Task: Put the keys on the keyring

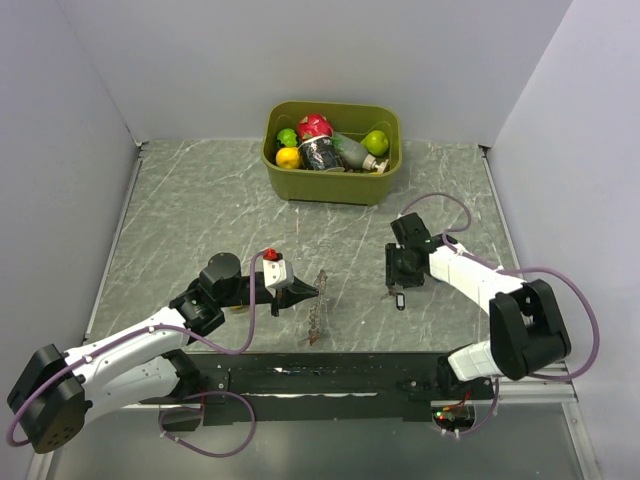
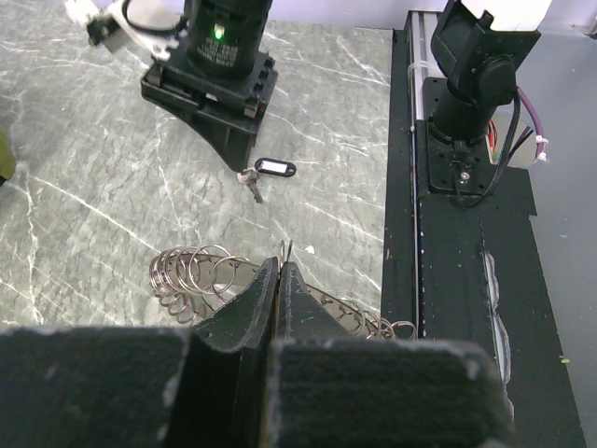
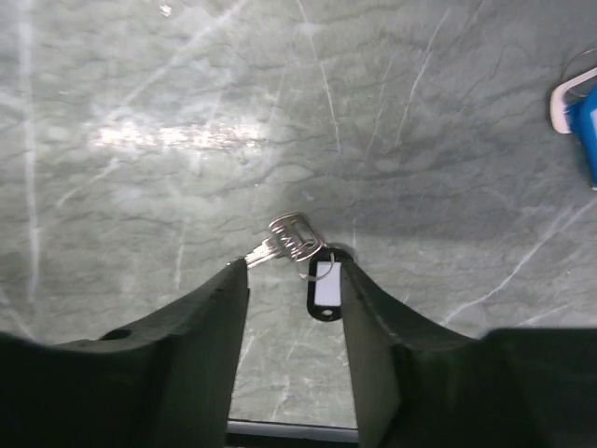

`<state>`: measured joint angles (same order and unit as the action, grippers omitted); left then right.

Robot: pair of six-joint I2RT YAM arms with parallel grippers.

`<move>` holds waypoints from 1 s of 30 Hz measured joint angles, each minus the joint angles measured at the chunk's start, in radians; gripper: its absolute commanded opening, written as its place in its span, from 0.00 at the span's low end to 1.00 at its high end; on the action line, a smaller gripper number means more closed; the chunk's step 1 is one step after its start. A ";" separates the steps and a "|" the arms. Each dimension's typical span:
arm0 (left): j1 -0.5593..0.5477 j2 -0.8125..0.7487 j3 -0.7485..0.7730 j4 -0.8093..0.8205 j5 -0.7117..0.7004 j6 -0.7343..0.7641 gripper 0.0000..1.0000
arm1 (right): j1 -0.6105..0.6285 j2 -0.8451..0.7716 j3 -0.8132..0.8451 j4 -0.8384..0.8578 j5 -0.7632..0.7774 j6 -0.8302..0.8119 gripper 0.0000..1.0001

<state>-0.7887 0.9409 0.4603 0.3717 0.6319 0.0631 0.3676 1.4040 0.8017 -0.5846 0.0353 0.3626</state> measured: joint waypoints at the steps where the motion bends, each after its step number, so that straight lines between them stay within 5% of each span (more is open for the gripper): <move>1: 0.000 0.000 0.000 0.000 0.000 0.000 0.01 | 0.001 -0.014 0.000 0.000 0.002 0.000 0.55; 23: 0.000 0.008 0.000 0.000 0.000 0.000 0.01 | 0.047 0.094 -0.001 -0.037 0.066 0.030 0.40; 30: 0.000 0.008 0.000 0.000 0.000 0.000 0.01 | 0.051 0.109 0.012 -0.052 0.090 0.039 0.21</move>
<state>-0.7887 0.9489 0.4606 0.3717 0.6323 0.0631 0.4183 1.5135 0.8139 -0.6369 0.1253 0.4015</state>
